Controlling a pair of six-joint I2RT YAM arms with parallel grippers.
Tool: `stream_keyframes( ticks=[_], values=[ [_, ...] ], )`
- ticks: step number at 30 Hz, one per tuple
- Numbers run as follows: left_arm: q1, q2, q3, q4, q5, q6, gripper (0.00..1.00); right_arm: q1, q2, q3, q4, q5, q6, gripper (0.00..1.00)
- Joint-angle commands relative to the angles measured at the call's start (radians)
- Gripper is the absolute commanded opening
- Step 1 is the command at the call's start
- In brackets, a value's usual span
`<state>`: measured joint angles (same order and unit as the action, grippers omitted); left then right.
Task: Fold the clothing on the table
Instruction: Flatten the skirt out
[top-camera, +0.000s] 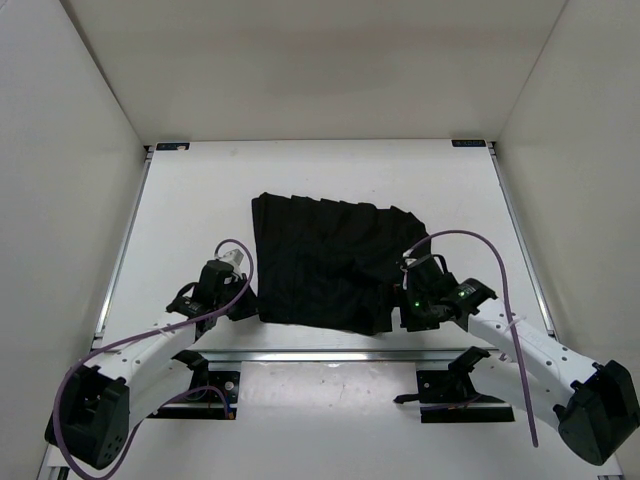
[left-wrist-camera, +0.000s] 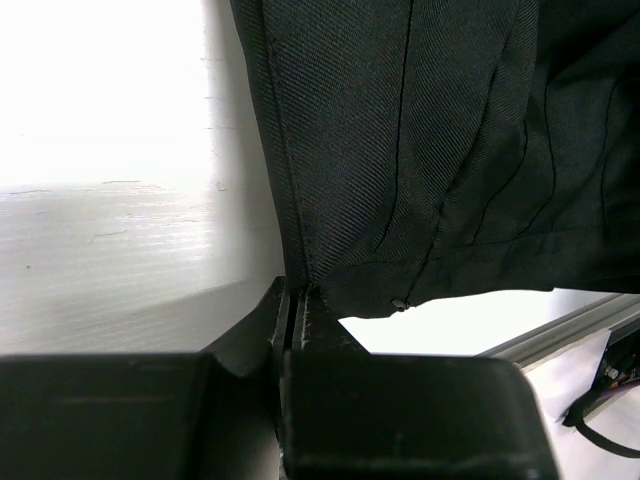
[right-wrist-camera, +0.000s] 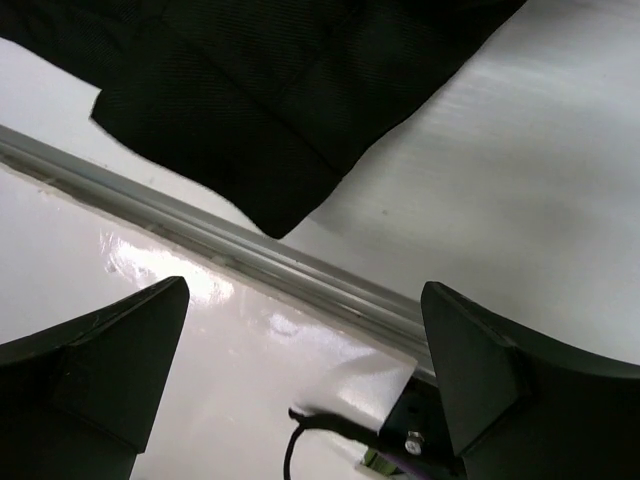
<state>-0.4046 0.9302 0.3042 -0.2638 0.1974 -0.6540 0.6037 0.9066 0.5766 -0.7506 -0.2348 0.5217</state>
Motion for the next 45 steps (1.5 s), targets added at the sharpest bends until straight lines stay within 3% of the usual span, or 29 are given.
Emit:
stream_keyframes(
  ticks=[1, 4, 9, 10, 11, 12, 14, 15, 18, 19, 20, 24, 25, 27, 33, 38, 42, 45],
  values=[
    [0.01, -0.027, 0.032, -0.017, -0.004, 0.011, 0.0, -0.001, -0.008, -0.036, 0.137, -0.006, 0.046, 0.99],
    [0.006, -0.021, 0.027, -0.002, -0.009, 0.005, 0.0, -0.03, -0.02, -0.055, 0.175, -0.004, 0.046, 1.0],
    [-0.01, -0.004, 0.018, 0.017, -0.003, 0.007, 0.0, -0.11, -0.123, -0.113, 0.33, -0.126, 0.081, 0.99],
    [-0.01, -0.005, 0.022, 0.014, -0.003, -0.001, 0.0, -0.114, -0.12, -0.11, 0.323, -0.129, 0.069, 0.93],
    [-0.008, -0.008, 0.016, 0.017, -0.007, -0.002, 0.0, -0.125, -0.111, -0.1, 0.333, -0.138, 0.049, 0.85],
    [-0.01, -0.008, 0.018, 0.021, -0.007, -0.001, 0.0, -0.133, -0.104, -0.101, 0.341, -0.165, 0.044, 0.67],
    [-0.007, -0.008, 0.012, 0.02, -0.004, 0.002, 0.0, -0.157, -0.097, -0.109, 0.373, -0.234, 0.032, 0.16],
    [-0.007, -0.01, 0.016, 0.024, -0.004, -0.004, 0.0, -0.182, -0.089, -0.118, 0.379, -0.268, 0.035, 0.0],
    [-0.013, -0.016, 0.004, 0.026, 0.002, -0.007, 0.0, -0.144, -0.072, -0.109, 0.39, -0.241, 0.049, 0.03],
    [-0.01, -0.021, 0.009, 0.026, -0.001, -0.001, 0.0, -0.128, -0.069, -0.091, 0.375, -0.213, 0.05, 0.23],
    [-0.001, -0.016, 0.007, 0.029, -0.003, -0.007, 0.0, -0.102, -0.061, -0.068, 0.363, -0.168, 0.049, 0.34],
    [-0.01, -0.018, 0.004, 0.026, -0.001, -0.012, 0.0, -0.078, 0.024, -0.02, 0.358, -0.136, 0.052, 0.52],
    [-0.011, -0.022, 0.004, 0.034, 0.0, -0.003, 0.0, -0.065, 0.04, 0.001, 0.361, -0.129, 0.054, 0.61],
    [-0.007, -0.018, 0.003, 0.032, 0.002, -0.012, 0.0, -0.029, 0.104, 0.028, 0.335, -0.056, 0.046, 0.99],
    [-0.001, -0.027, -0.005, 0.032, 0.004, -0.015, 0.0, 0.057, 0.253, 0.057, 0.298, 0.034, 0.023, 1.0],
    [-0.005, -0.022, -0.002, 0.041, 0.011, -0.01, 0.0, 0.179, 0.291, 0.115, 0.182, 0.281, 0.017, 0.99],
    [-0.013, -0.004, -0.013, 0.067, 0.008, -0.019, 0.0, 0.12, 0.301, 0.046, 0.217, 0.213, 0.015, 0.99],
    [-0.016, 0.005, -0.004, 0.069, 0.014, -0.013, 0.0, 0.116, 0.354, 0.029, 0.209, 0.224, 0.021, 0.72]
  ],
)
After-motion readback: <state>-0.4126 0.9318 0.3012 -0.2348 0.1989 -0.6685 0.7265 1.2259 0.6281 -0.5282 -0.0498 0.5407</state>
